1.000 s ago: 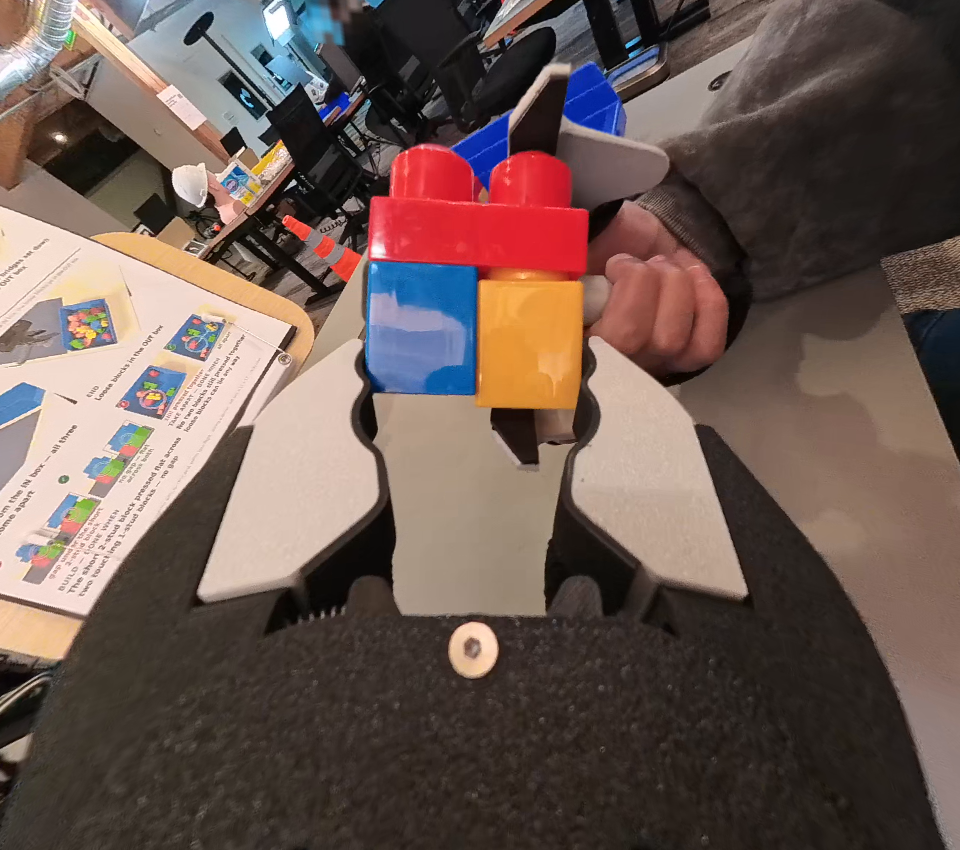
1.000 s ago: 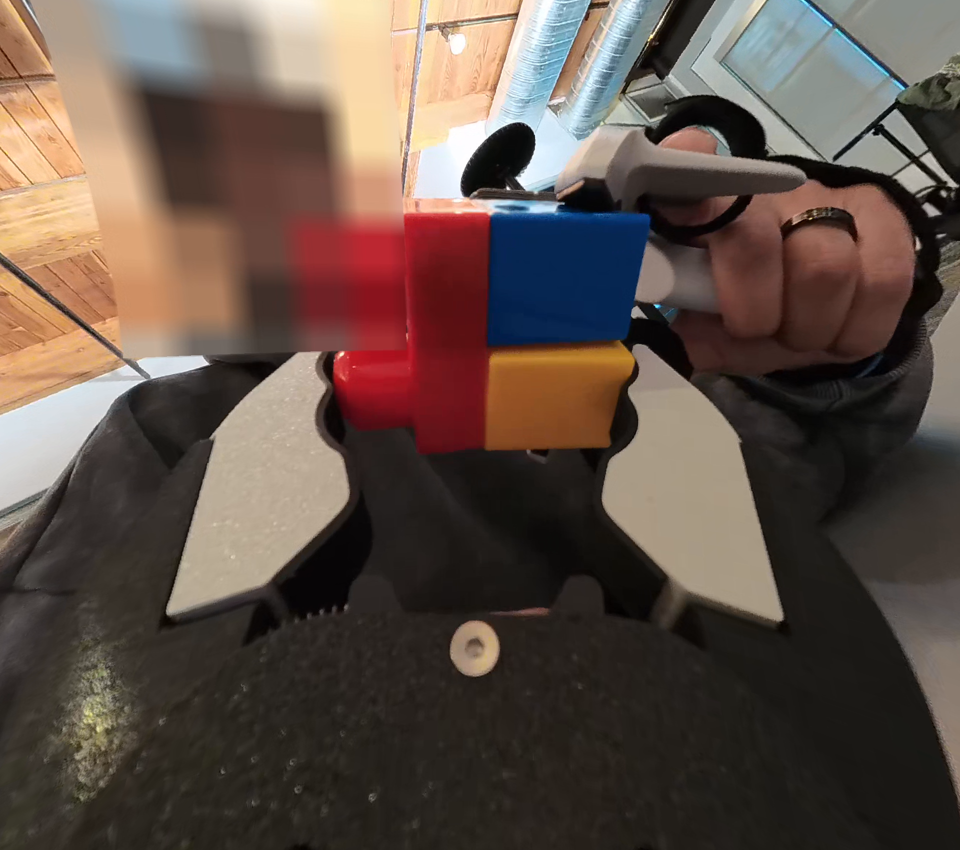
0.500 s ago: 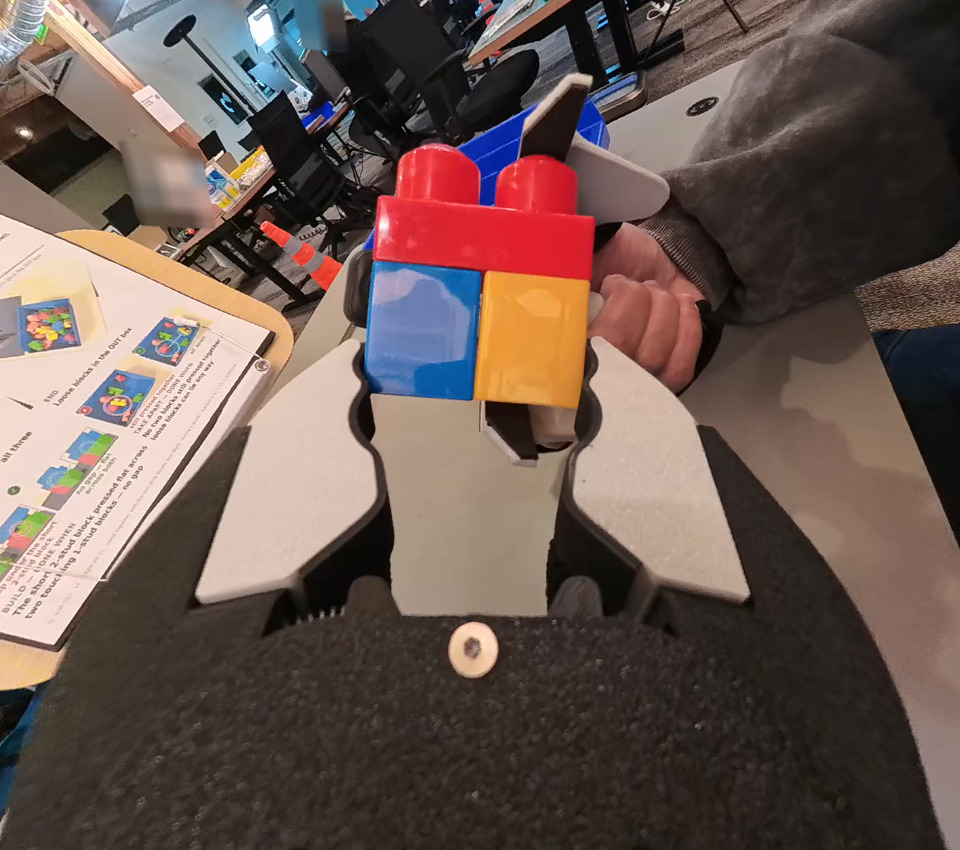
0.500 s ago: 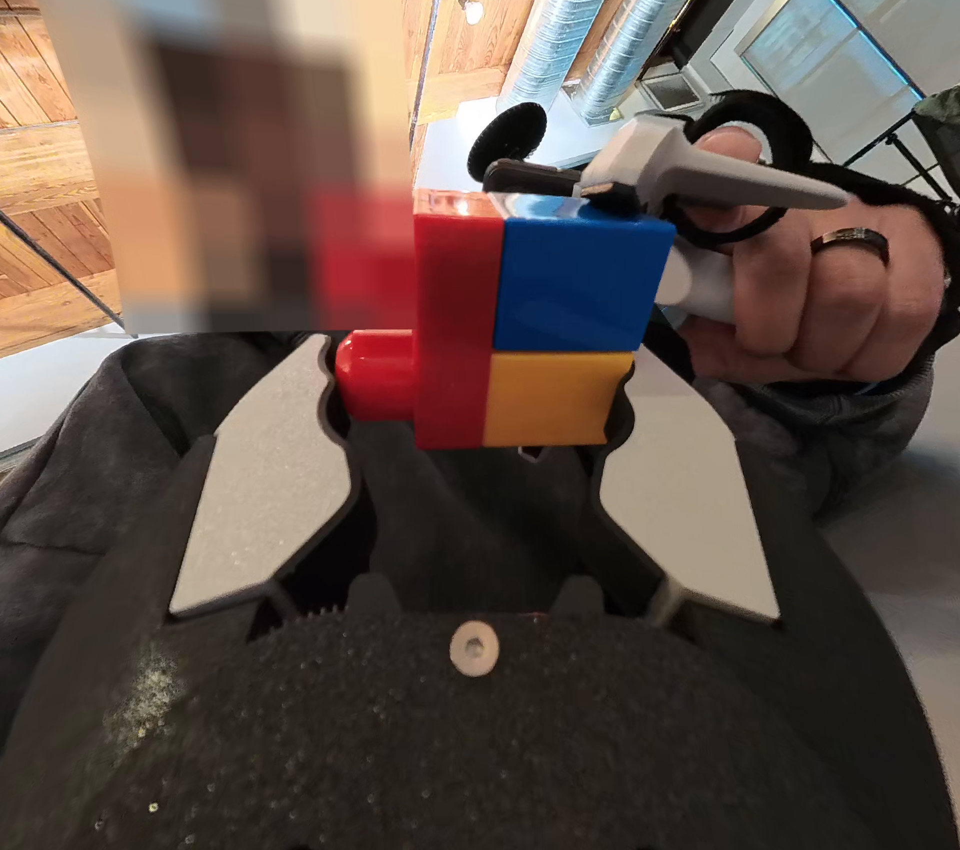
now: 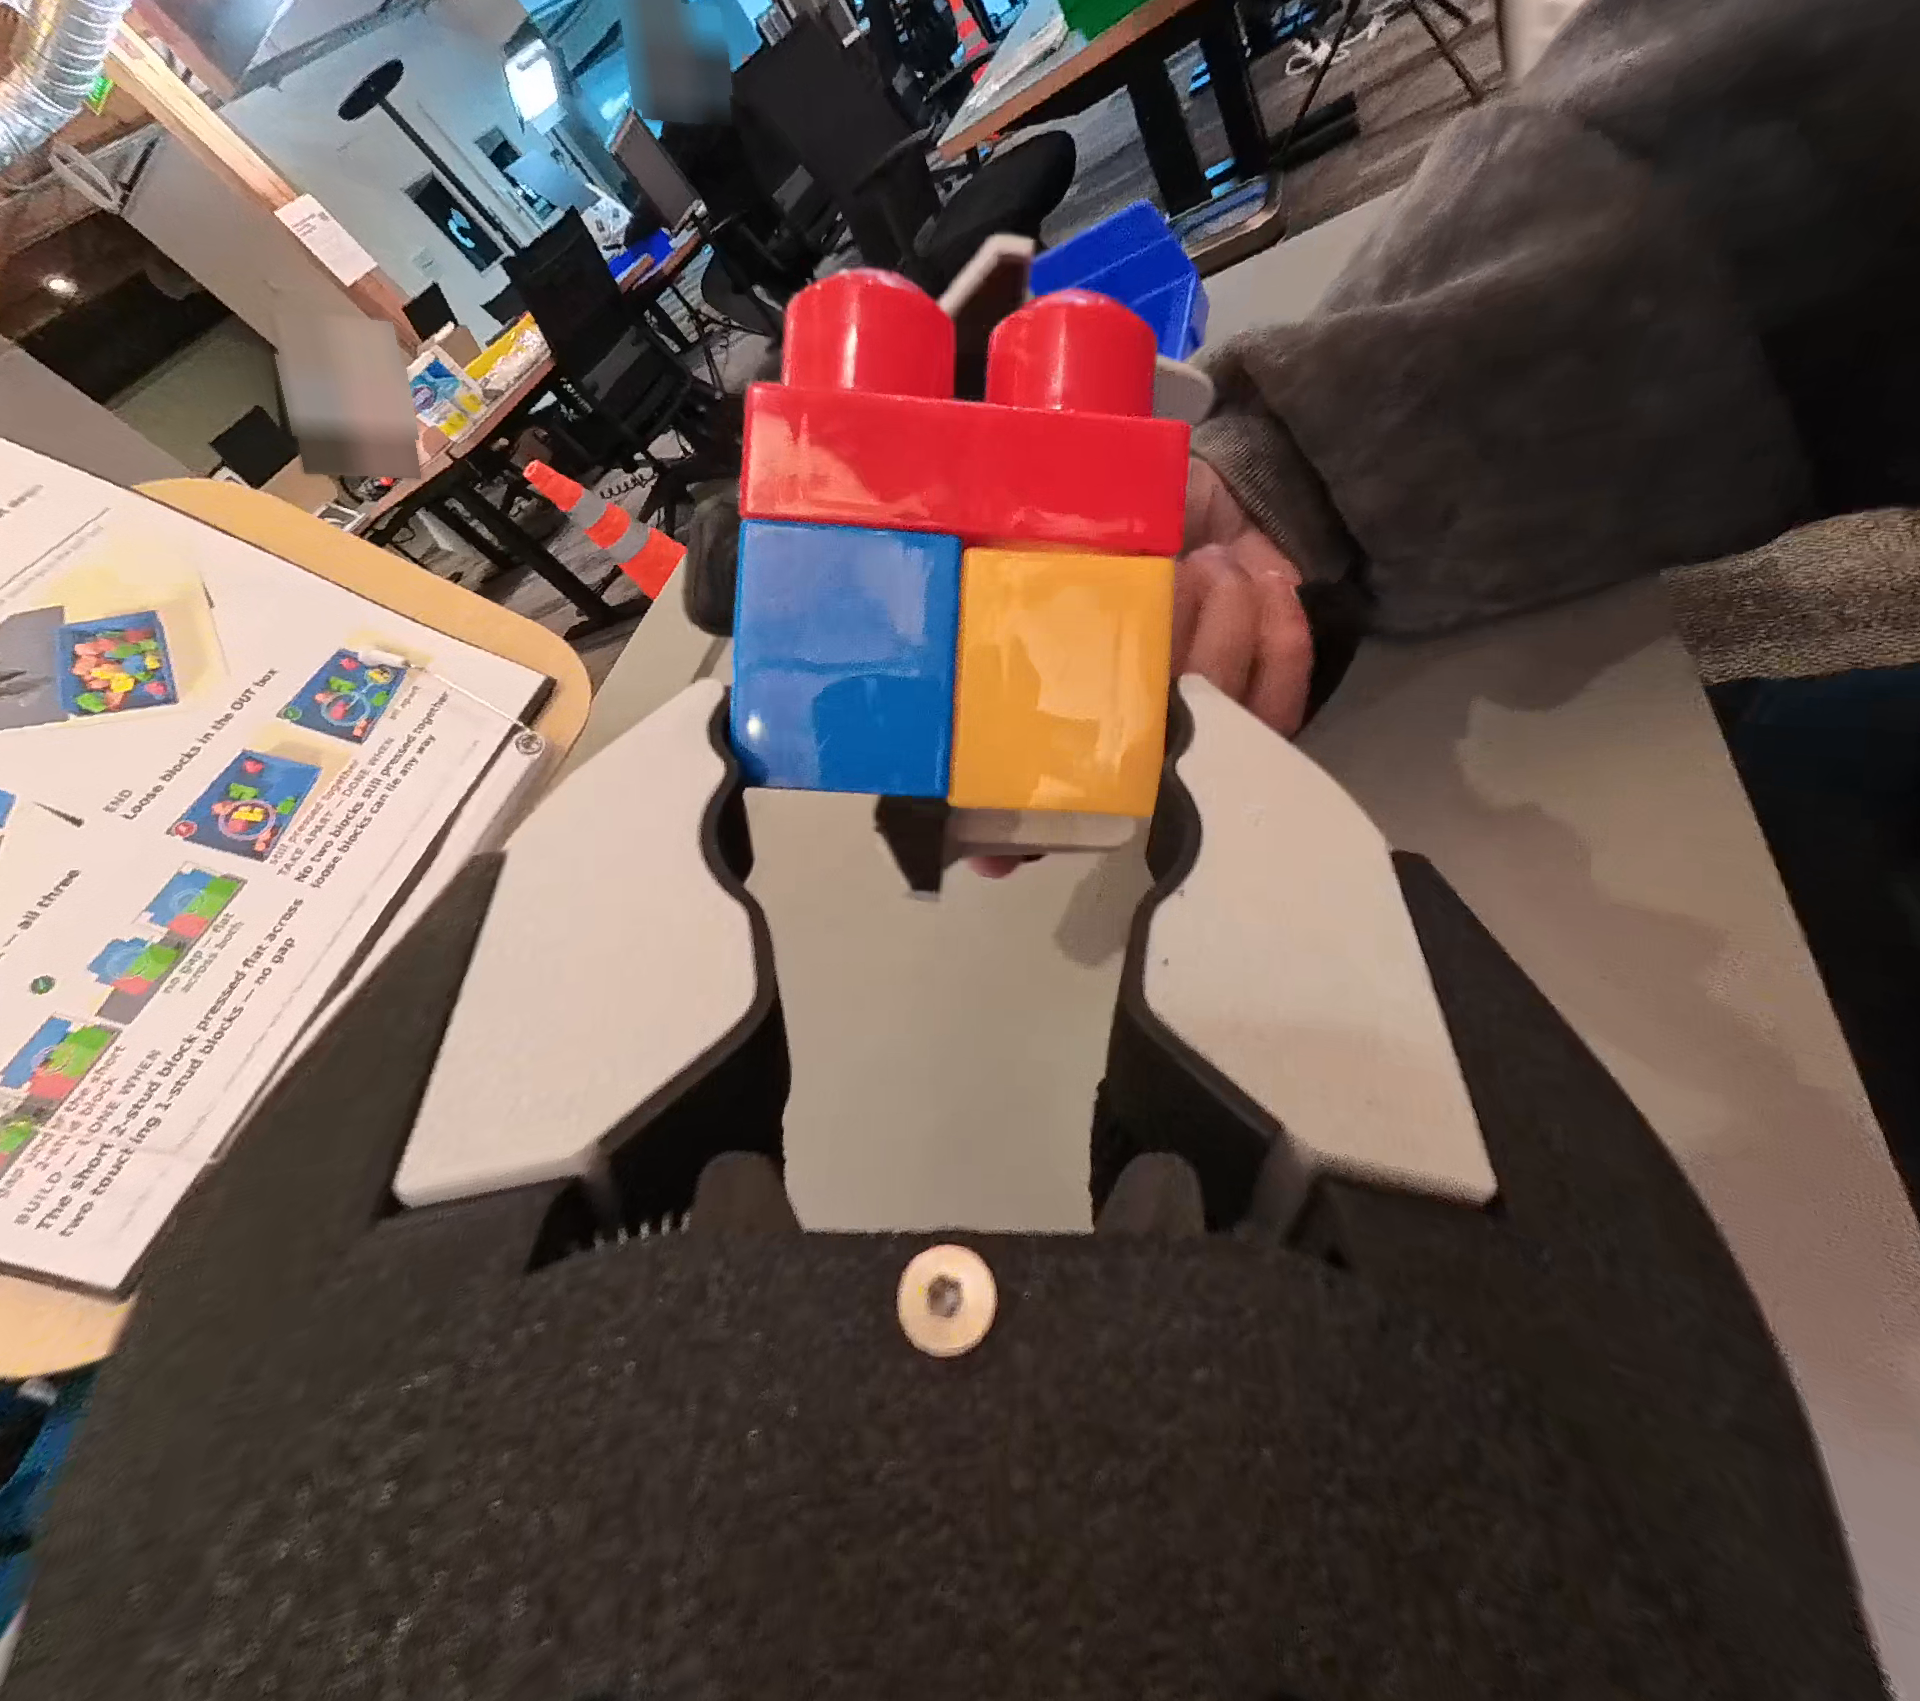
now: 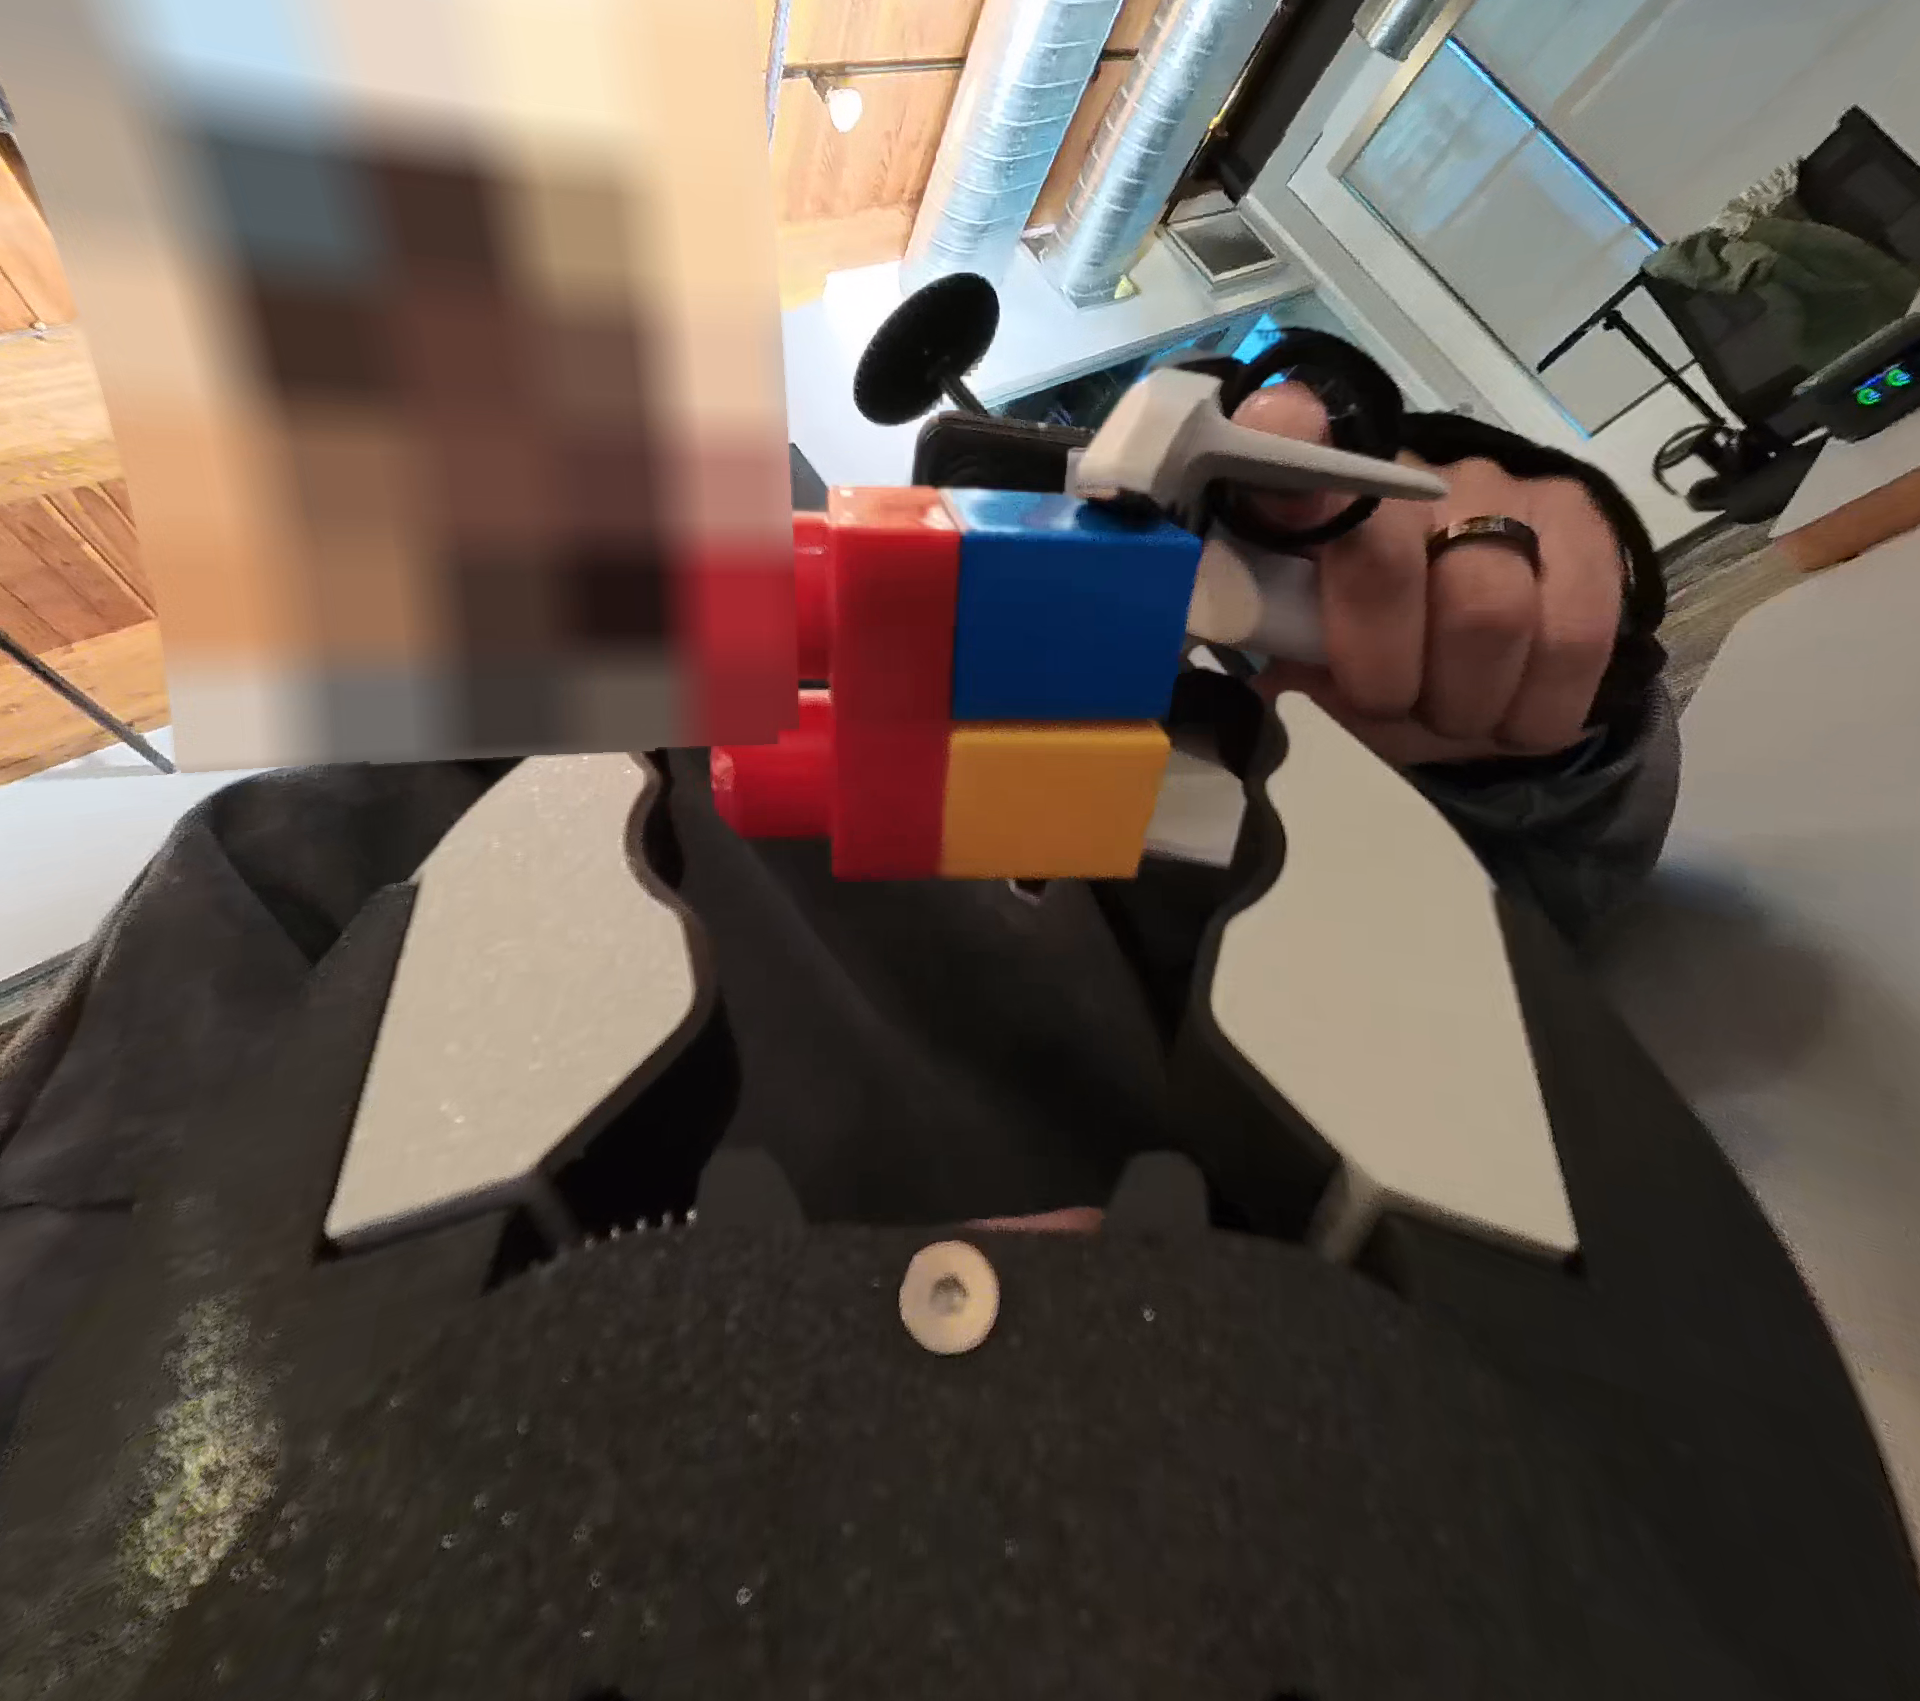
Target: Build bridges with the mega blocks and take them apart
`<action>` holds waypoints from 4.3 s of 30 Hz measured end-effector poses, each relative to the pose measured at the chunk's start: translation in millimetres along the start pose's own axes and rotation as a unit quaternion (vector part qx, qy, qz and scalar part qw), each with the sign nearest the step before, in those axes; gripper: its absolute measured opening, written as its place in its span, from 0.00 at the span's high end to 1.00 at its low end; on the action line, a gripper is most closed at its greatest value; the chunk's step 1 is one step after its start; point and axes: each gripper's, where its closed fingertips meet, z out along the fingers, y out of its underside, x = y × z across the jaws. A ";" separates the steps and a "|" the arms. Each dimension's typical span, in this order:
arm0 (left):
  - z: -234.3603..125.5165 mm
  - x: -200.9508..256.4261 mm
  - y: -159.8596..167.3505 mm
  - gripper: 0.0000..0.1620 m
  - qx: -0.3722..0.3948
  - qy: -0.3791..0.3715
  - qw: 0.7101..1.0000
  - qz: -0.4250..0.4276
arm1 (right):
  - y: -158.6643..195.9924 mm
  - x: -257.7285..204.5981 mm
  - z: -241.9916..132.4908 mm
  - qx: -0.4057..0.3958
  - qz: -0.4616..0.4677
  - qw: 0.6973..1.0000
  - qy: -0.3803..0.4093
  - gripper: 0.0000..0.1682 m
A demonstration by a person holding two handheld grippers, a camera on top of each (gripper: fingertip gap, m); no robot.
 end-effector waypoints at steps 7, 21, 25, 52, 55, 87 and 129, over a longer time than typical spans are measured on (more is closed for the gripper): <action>10.9 7.8 15.4 0.54 -0.029 0.007 1.000 0.009 | 7.7 4.2 6.7 -0.033 0.004 0.999 0.004 0.44; 15.4 6.1 13.9 0.54 -0.037 -0.007 0.999 0.026 | 5.3 0.1 3.0 -0.027 -0.013 0.999 -0.014 0.44; 12.4 6.6 15.0 0.54 -0.031 -0.005 0.999 0.014 | 5.6 2.4 6.6 -0.027 0.003 1.000 0.012 0.44; 11.3 4.8 41.4 0.54 -0.081 -0.064 0.993 0.053 | 10.2 33.2 -28.5 -0.089 -0.113 0.790 0.597 0.73; 12.8 7.5 43.1 0.54 -0.086 -0.059 0.994 0.045 | 11.3 34.7 -34.1 -0.078 -0.109 0.788 0.601 0.78; -22.1 -6.5 107.4 0.64 -0.052 -0.077 0.934 -0.346 | -61.7 -145.8 -392.0 0.009 0.000 0.443 0.896 0.78; -59.9 -42.2 103.5 0.57 -0.039 -0.224 0.907 -0.354 | -75.6 -145.6 -105.2 0.095 -0.441 0.641 0.621 0.64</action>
